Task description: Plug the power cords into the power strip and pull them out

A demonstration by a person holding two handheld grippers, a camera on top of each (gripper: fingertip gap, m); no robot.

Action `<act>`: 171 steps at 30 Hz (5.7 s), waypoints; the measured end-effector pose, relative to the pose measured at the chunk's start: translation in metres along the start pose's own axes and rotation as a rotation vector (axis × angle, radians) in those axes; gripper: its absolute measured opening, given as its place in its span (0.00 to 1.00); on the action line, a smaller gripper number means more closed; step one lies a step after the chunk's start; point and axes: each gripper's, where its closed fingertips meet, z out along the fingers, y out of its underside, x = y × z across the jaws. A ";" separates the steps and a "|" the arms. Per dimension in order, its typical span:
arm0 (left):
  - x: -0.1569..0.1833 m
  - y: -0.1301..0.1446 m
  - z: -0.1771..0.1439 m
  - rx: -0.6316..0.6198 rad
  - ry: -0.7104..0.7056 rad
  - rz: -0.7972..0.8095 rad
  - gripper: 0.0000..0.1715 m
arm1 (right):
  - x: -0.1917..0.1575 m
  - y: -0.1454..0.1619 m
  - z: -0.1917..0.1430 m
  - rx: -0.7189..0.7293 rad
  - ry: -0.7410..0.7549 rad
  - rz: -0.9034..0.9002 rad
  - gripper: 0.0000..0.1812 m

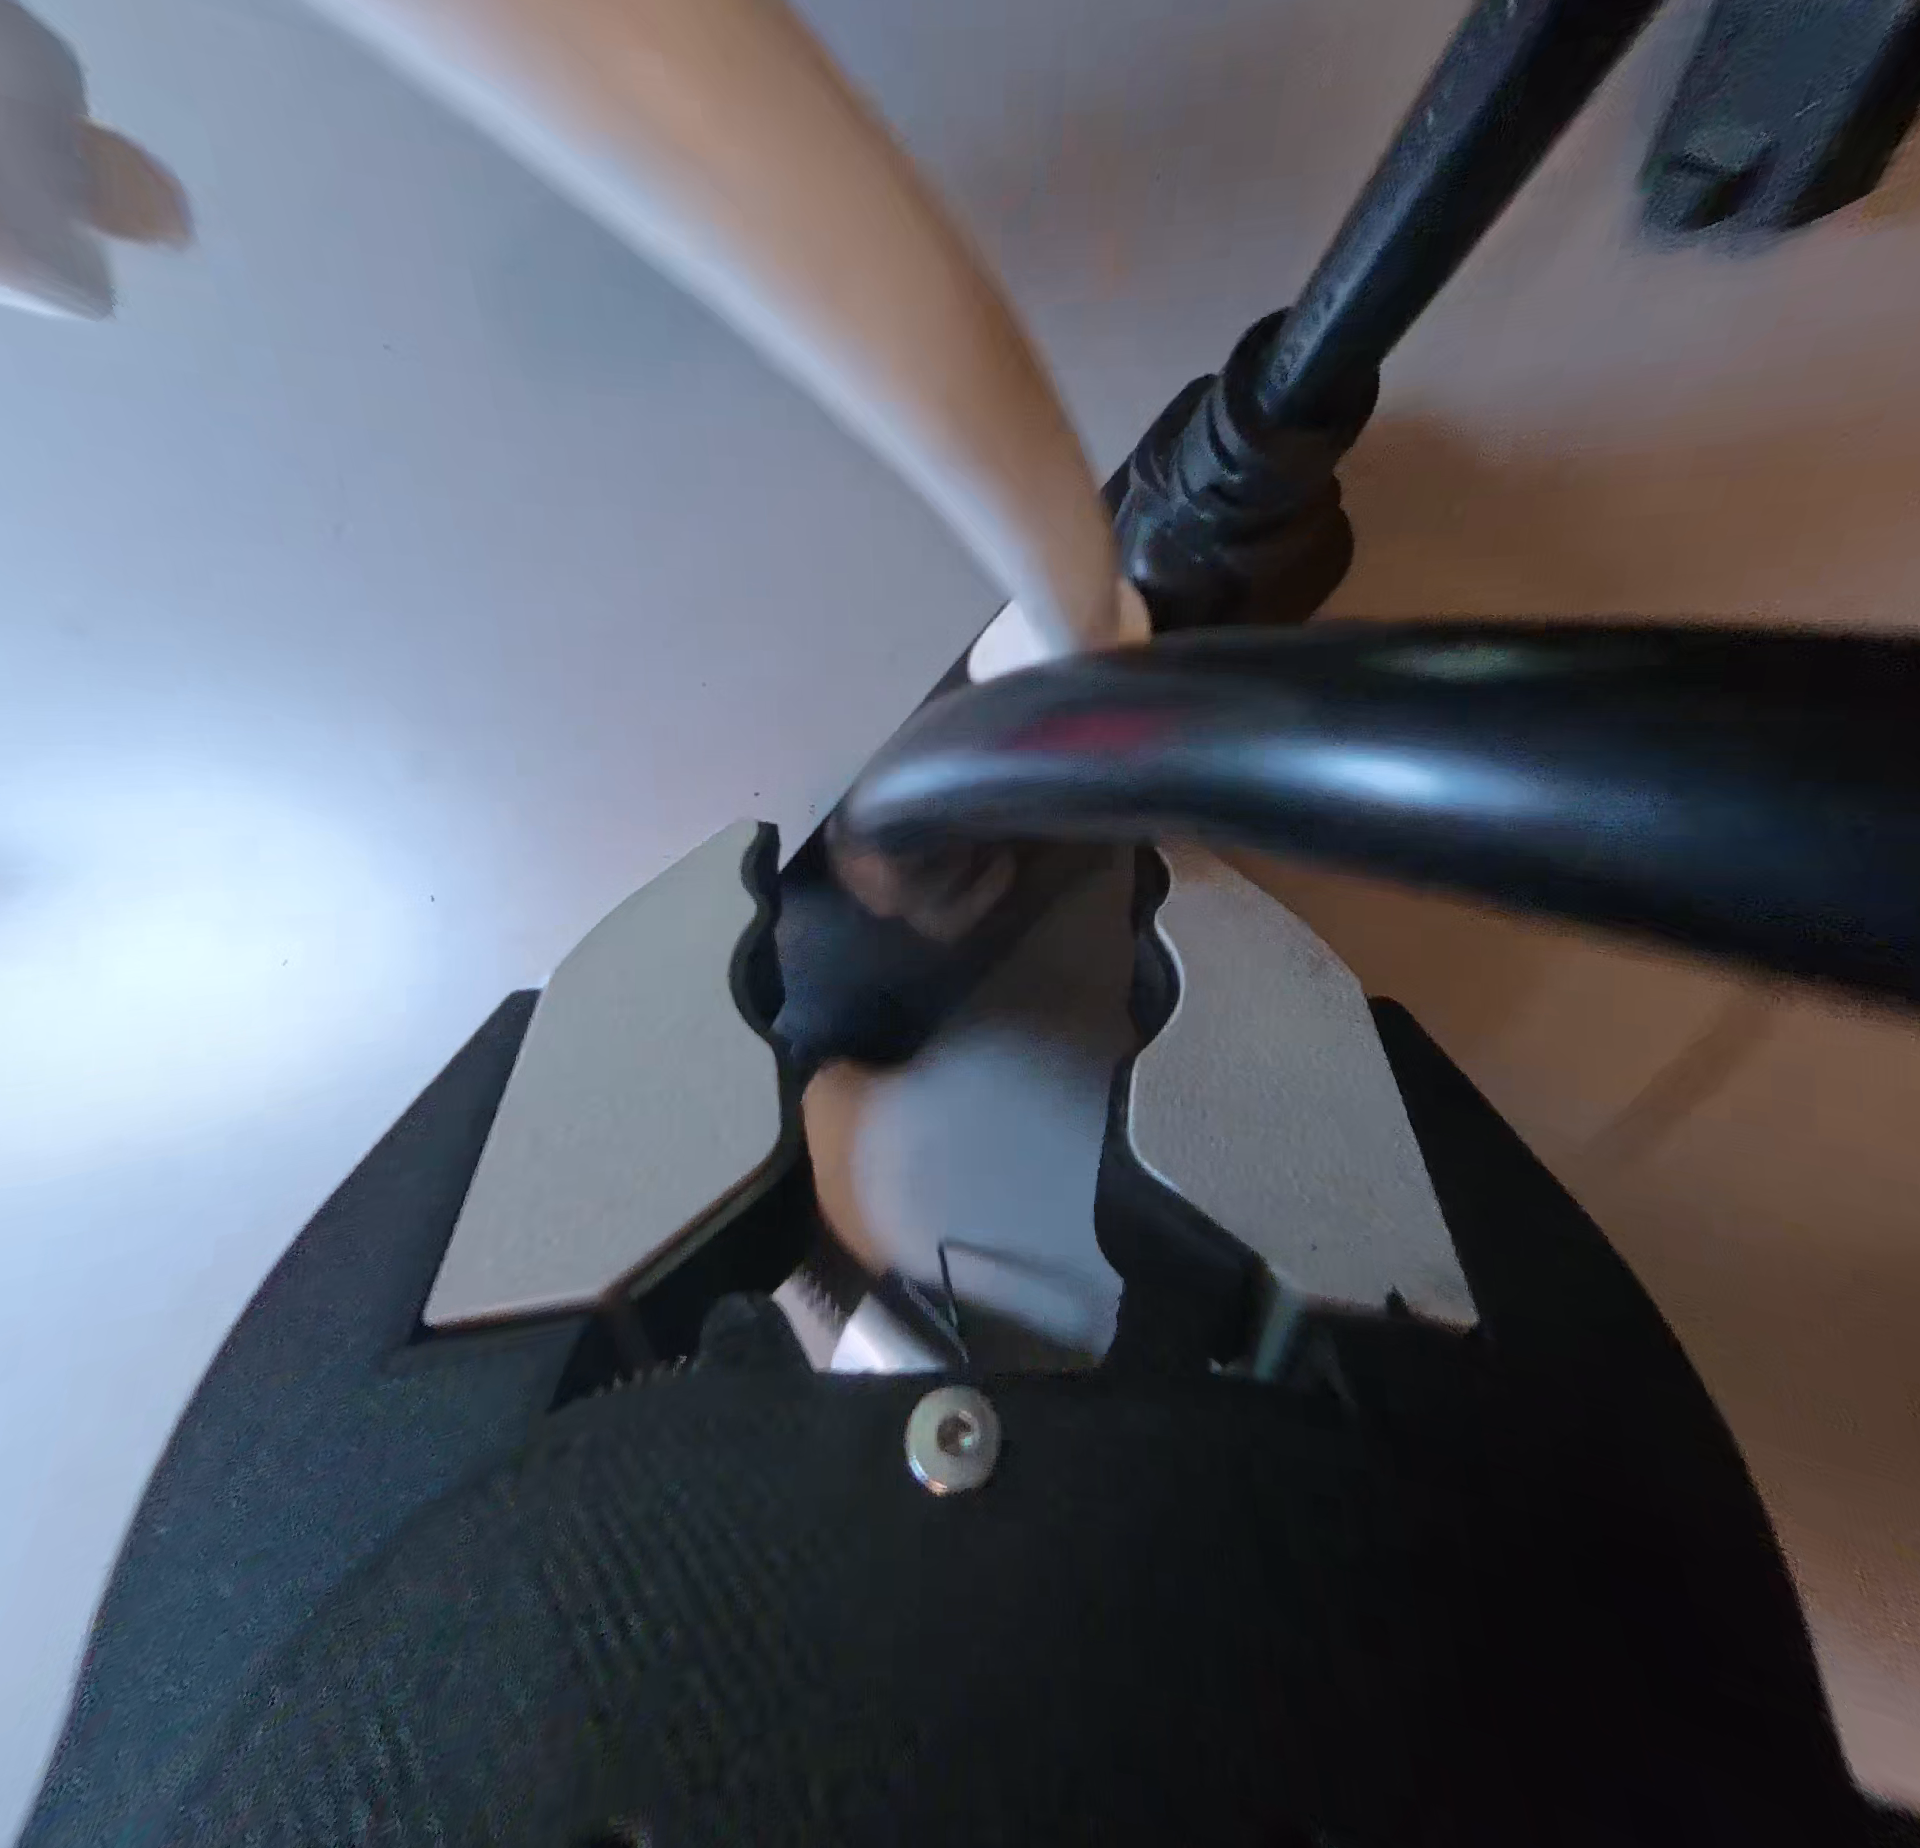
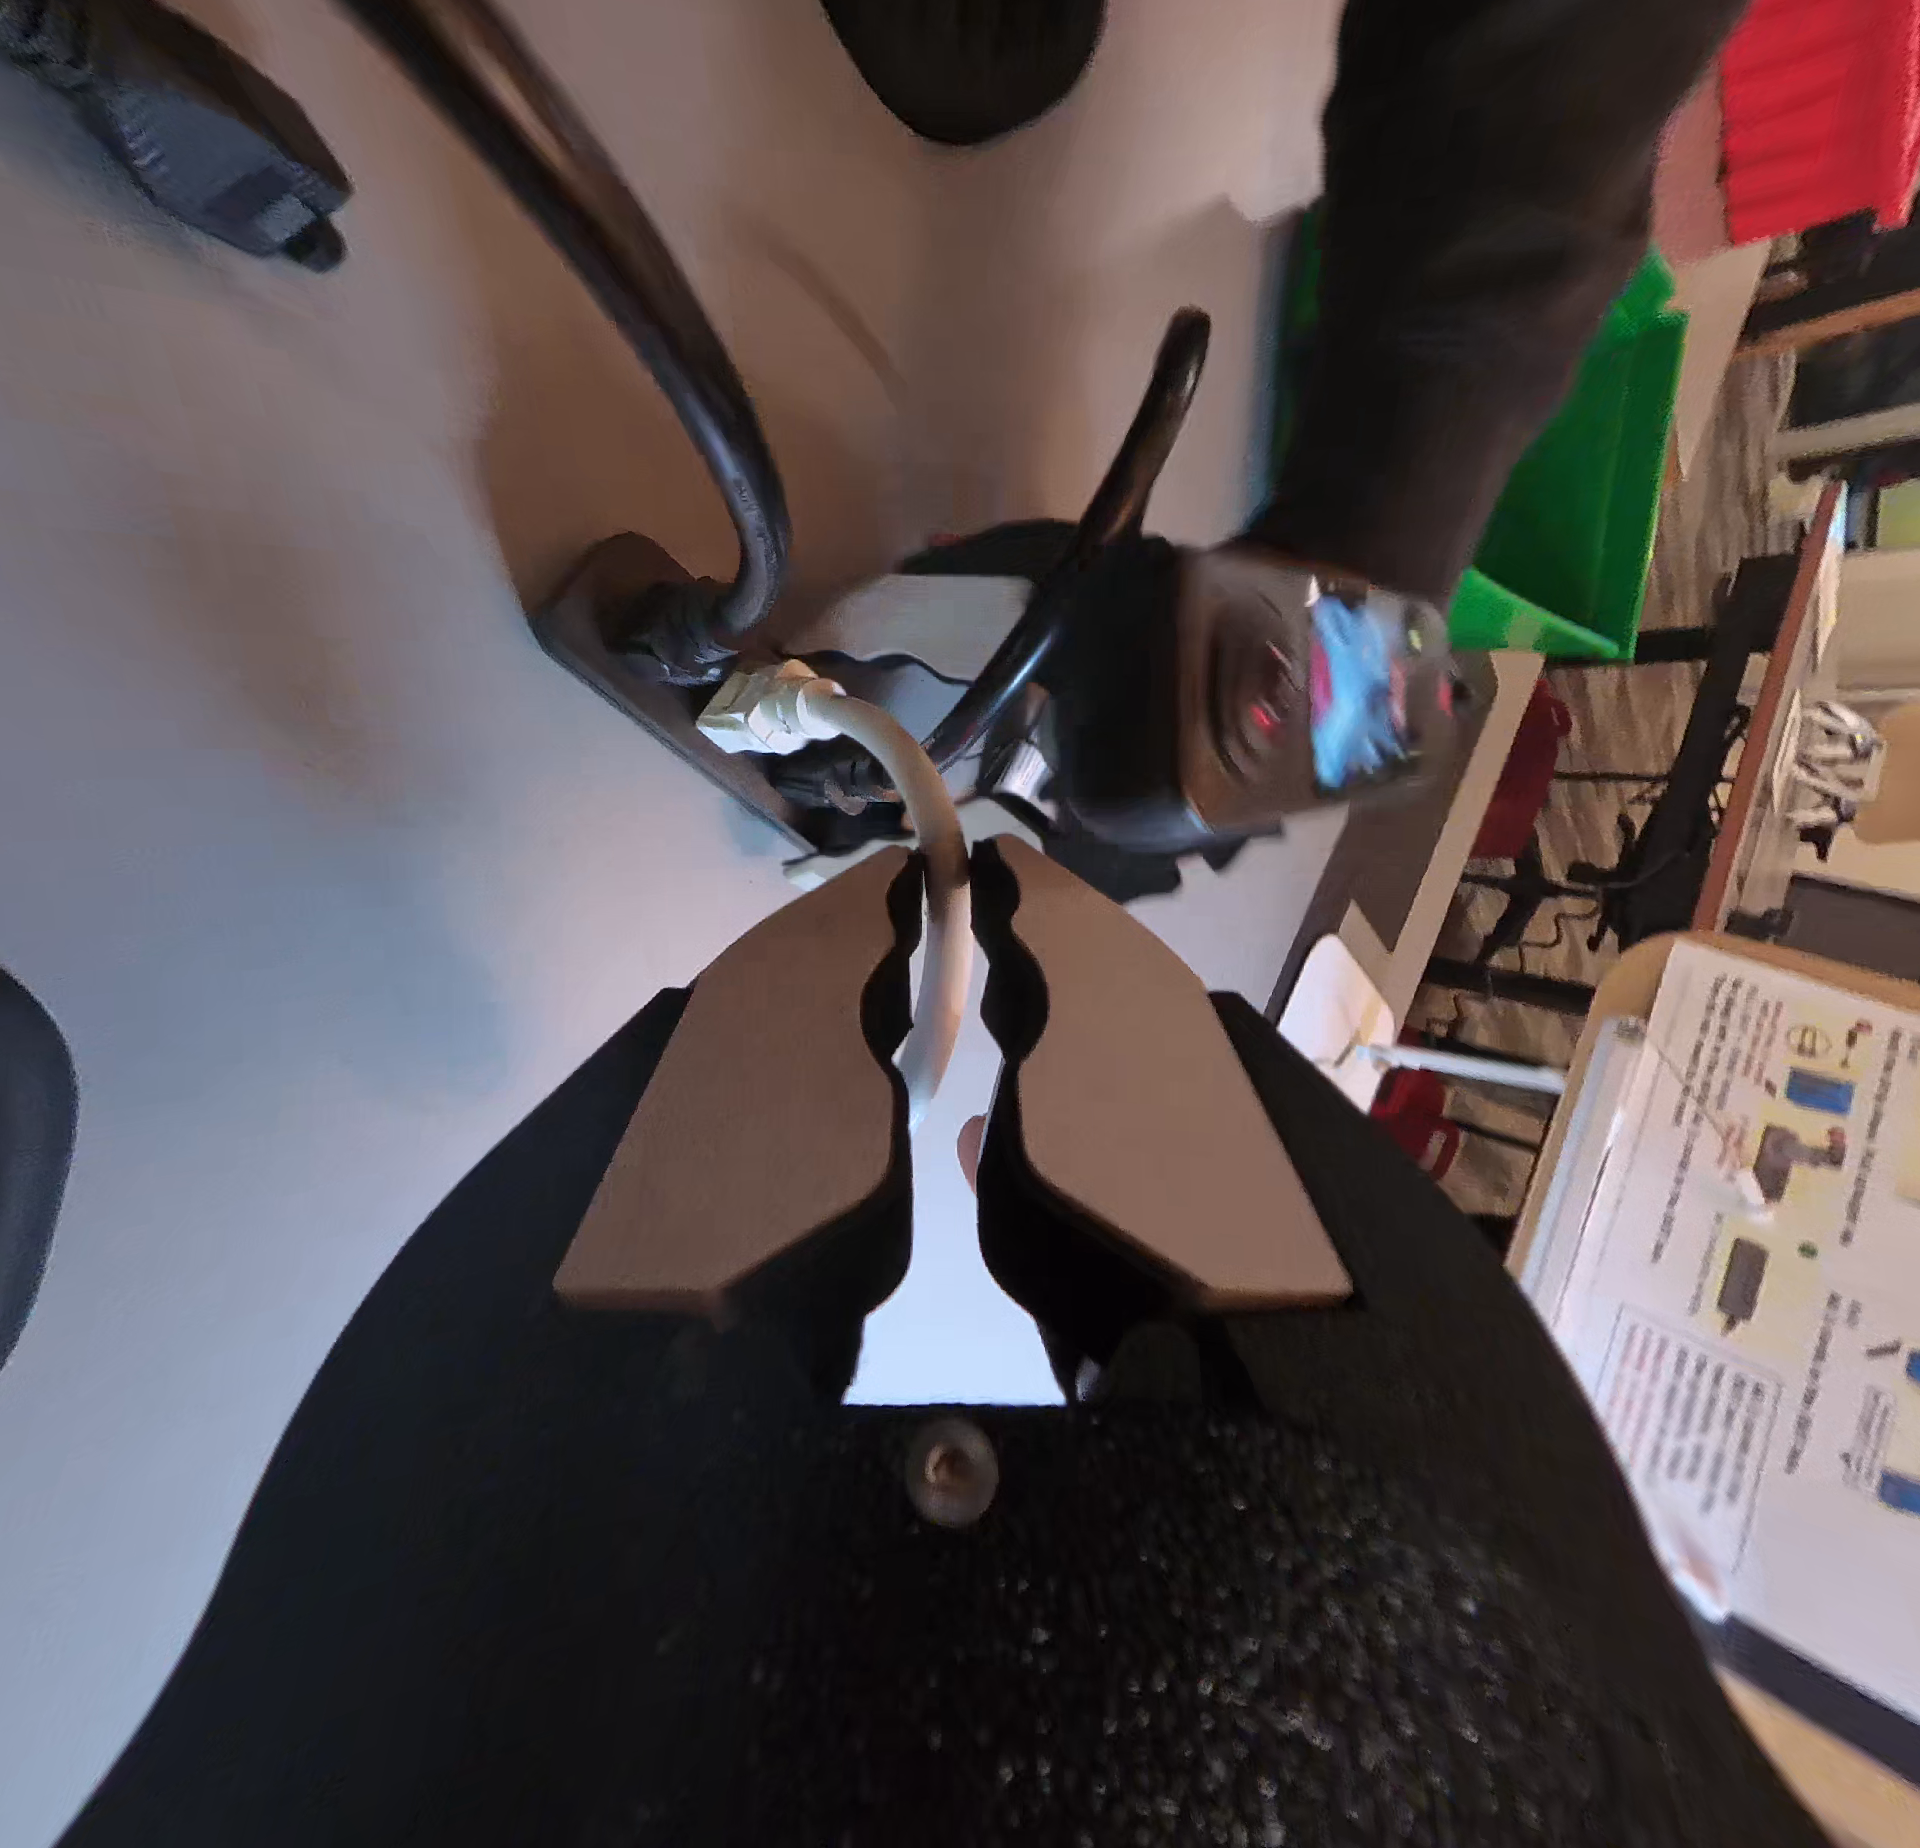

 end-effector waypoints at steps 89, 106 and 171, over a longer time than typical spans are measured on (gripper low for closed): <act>-0.005 0.018 -0.041 0.490 -0.505 -0.699 0.24 | 0.012 0.040 0.079 0.587 0.142 1.125 0.13; -0.006 0.009 -0.046 0.600 -0.499 -0.703 0.24 | 0.014 0.038 0.073 0.660 0.114 1.165 0.14; -0.002 0.032 -0.027 0.227 -0.516 -0.732 0.24 | -0.007 0.049 0.093 0.416 0.030 1.092 0.14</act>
